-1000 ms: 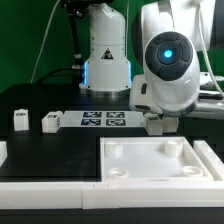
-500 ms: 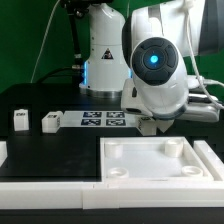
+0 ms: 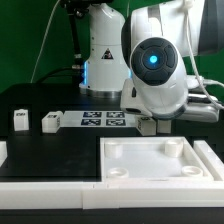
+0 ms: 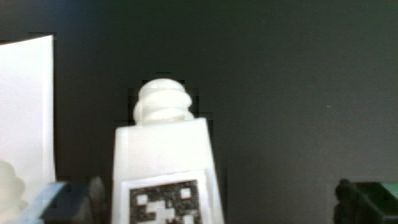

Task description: Assemble one leg

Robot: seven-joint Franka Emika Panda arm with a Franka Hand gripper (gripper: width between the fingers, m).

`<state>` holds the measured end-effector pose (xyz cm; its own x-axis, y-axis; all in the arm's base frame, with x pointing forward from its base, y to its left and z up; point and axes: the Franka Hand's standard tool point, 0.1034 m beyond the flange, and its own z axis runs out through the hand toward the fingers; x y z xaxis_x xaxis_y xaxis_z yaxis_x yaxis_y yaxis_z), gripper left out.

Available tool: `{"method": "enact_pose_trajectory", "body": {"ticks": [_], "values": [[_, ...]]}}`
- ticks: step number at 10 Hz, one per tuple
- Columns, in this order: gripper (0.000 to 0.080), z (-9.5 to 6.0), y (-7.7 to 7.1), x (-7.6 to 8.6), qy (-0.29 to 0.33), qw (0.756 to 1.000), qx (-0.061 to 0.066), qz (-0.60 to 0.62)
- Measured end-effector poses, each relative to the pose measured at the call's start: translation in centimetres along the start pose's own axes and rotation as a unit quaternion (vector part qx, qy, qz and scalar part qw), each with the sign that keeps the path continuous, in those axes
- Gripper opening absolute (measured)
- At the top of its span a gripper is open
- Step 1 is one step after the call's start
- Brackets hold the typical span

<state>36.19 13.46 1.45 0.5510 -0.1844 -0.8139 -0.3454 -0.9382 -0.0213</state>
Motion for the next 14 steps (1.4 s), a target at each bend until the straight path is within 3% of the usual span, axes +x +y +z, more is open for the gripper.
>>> {"method": "enact_pose_trajectory", "body": {"ticks": [7, 9, 14], "values": [[0.0620, -0.05, 0.10, 0.00, 0.000, 1.000, 0.000, -0.004], [0.0284, -0.05, 0.09, 0.01, 0.000, 1.000, 0.000, -0.004], [0.0287, -0.05, 0.09, 0.01, 0.000, 1.000, 0.000, -0.004]]}}
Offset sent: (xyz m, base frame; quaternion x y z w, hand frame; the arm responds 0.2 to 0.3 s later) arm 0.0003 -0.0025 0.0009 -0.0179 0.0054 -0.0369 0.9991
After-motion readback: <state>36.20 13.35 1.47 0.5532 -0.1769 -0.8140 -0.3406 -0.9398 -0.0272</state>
